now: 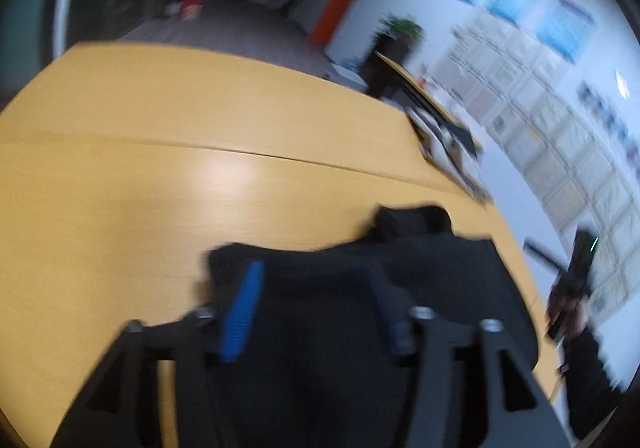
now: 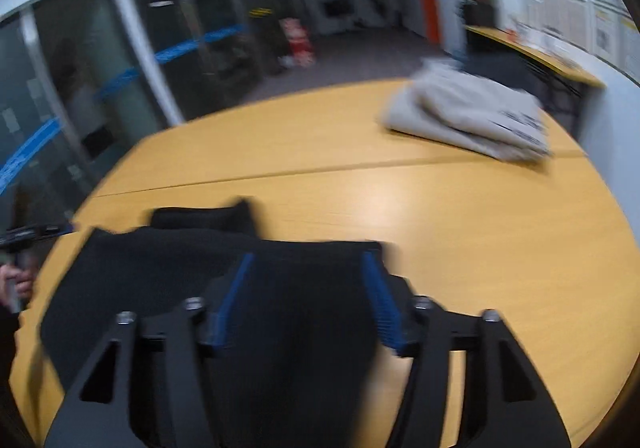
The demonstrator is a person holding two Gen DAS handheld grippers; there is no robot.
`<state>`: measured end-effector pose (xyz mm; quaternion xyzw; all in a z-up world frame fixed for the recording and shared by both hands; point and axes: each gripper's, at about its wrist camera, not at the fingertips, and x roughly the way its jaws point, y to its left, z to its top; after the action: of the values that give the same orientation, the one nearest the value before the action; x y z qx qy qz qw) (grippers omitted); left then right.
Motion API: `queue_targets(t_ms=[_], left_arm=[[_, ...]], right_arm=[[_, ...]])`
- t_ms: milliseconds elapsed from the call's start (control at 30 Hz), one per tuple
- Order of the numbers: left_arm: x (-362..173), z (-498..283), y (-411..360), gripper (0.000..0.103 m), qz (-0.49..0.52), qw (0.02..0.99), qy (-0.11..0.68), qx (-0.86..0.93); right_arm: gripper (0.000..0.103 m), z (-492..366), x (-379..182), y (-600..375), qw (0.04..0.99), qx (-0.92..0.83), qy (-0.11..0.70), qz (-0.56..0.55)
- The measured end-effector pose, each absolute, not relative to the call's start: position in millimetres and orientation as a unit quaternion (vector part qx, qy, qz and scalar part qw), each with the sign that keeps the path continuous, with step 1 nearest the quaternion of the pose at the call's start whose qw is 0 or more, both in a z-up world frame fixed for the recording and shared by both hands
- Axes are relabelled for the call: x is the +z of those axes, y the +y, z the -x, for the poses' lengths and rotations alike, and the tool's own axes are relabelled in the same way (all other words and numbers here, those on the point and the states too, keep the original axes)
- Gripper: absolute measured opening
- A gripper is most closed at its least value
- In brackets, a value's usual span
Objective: Fold clothes
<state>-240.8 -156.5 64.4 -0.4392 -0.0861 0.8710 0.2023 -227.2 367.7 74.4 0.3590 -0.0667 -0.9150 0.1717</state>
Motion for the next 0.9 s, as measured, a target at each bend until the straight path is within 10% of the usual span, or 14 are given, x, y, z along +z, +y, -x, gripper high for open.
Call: queue_targets(t_ms=[533, 900], left_arm=[[11.9, 167.4, -114.0, 0.069, 0.488, 0.185, 0.028, 0.853], [43.8, 159.5, -62.7, 0.07, 0.469, 0.291, 0.012, 0.834]], right_arm=[[0.056, 158.6, -5.0, 336.1, 0.166, -0.877, -0.033, -0.449], [0.075, 149.1, 48.9, 258.7, 0.26, -0.867, -0.021, -0.425]])
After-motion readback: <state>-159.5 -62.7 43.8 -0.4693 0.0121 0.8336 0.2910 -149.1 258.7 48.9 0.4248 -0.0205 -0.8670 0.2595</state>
